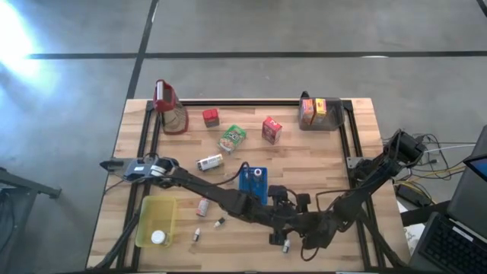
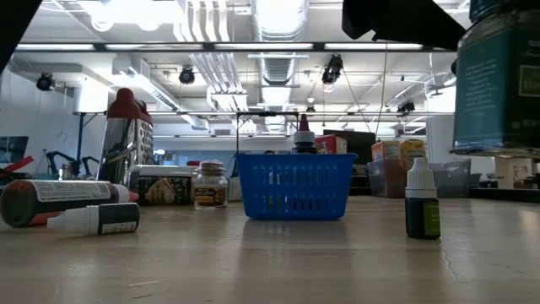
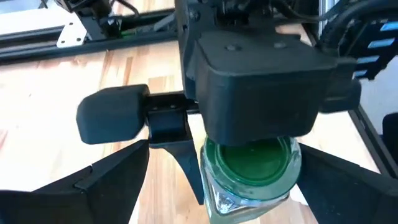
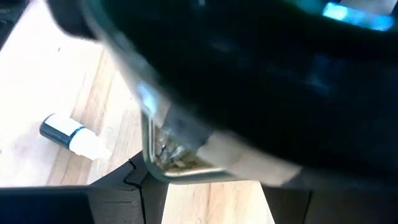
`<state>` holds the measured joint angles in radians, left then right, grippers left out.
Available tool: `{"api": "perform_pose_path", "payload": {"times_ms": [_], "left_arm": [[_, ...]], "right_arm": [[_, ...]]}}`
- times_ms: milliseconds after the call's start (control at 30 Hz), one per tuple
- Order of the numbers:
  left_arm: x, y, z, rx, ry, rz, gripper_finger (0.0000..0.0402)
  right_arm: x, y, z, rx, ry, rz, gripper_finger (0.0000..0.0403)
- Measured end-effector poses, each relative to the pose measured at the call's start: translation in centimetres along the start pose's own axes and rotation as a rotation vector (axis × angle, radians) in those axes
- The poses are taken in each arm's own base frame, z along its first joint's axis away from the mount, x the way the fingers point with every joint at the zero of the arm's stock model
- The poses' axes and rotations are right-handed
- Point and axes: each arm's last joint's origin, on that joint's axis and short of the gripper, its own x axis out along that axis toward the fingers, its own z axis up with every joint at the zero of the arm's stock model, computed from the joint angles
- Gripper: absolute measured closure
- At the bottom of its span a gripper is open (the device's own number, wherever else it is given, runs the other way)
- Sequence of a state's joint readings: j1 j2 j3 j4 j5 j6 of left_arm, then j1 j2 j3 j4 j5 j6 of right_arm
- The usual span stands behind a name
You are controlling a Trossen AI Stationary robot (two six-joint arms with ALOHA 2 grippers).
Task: Pick & Place Kitchen Items
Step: Put the green seasoning bottle into the yellow bin
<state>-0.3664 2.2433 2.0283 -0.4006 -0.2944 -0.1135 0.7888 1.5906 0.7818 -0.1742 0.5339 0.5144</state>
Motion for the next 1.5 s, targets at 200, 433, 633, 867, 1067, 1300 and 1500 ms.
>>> {"api": "perform_pose_path", "payload": {"times_ms": [200, 433, 633, 867, 1067, 1300, 1500], "left_arm": [[0.0, -0.1, -0.5, 0.015, 0.044, -0.001, 0.0025], [-0.3, 0.0, -1.3, 0.024, 0.131, 0.011, 0.0025], [-1.2, 0.3, -1.2, 0.033, 0.181, 0.021, 0.0025], [-3.2, 0.7, 0.5, 0.037, 0.214, 0.026, 0.0025], [-4.9, 1.1, 2.9, 0.032, 0.151, 0.027, 0.0025], [-5.7, 1.4, 3.7, 0.043, 0.138, 0.031, 0.0025], [-5.6, 1.6, 3.2, 0.042, 0.183, 0.039, 0.0025]], "right_arm": [[0.7, -1.0, 0.9, 0.037, -0.005, 0.018, 0.0207], [1.5, -1.9, 1.9, 0.025, -0.042, 0.039, 0.0207], [1.9, -2.5, 2.8, 0.025, -0.084, 0.062, 0.0207], [1.6, -2.6, 4.4, -0.043, -0.125, 0.06, 0.0207], [1.5, -2.5, 4.9, -0.054, -0.124, 0.073, 0.0204], [1.7, -2.9, 4.9, -0.047, -0.115, 0.063, 0.0208], [1.7, -3.0, 4.9, -0.045, -0.113, 0.058, 0.0203]]}}
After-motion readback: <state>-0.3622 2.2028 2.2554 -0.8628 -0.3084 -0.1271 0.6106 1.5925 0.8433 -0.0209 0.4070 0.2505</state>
